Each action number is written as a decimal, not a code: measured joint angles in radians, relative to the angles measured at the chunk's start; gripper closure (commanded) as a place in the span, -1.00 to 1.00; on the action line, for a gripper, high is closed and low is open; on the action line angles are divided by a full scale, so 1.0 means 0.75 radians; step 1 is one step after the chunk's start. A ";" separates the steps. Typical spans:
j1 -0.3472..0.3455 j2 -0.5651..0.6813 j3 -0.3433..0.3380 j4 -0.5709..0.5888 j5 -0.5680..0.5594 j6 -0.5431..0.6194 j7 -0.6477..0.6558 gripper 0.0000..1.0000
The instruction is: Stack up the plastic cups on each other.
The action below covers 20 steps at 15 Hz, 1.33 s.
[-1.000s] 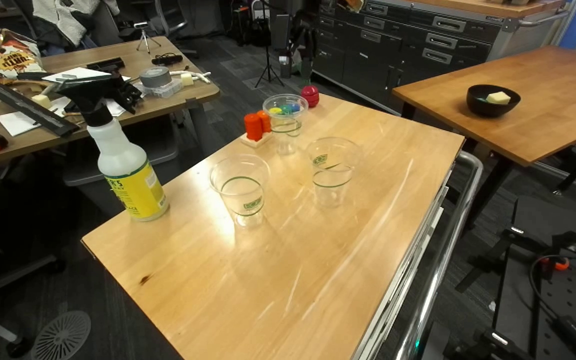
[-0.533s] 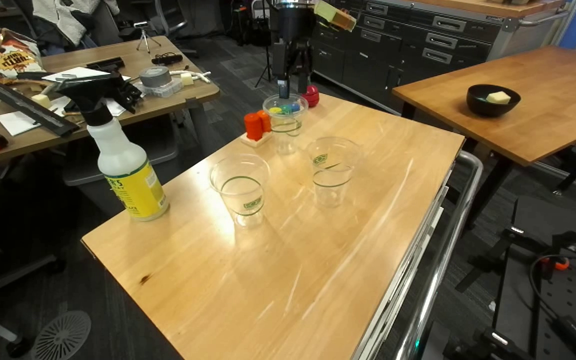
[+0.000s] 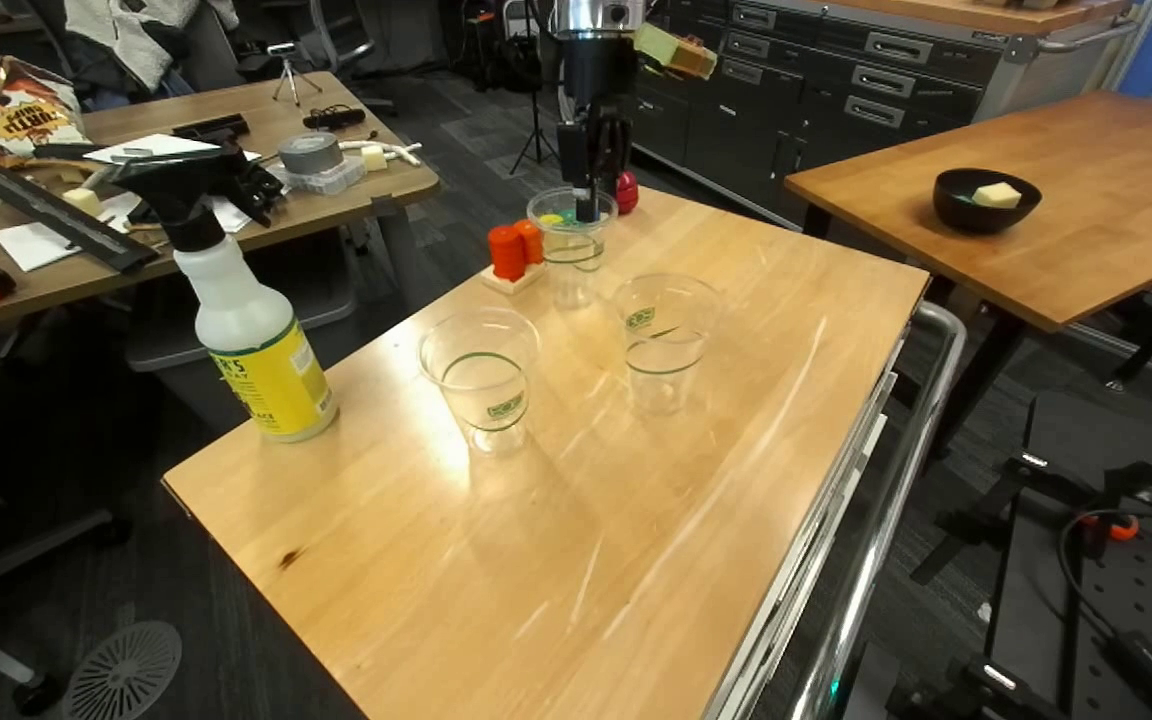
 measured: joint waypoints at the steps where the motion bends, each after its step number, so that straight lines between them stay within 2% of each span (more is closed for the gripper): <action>1: 0.000 -0.001 0.001 -0.002 0.000 0.000 0.000 0.61; 2: 0.000 -0.002 0.002 -0.004 0.000 0.000 0.001 0.78; 6: 0.000 -0.015 0.011 -0.010 0.000 0.022 0.001 0.99; 7: 0.000 -0.023 0.013 -0.017 0.000 0.033 0.001 0.88; 8: 0.000 -0.033 0.013 -0.025 0.000 0.040 0.001 0.86; 14: 0.000 -0.146 0.013 -0.110 0.000 0.046 0.047 0.88; 20: 0.000 -0.438 0.010 -0.281 -0.005 -0.043 0.097 0.88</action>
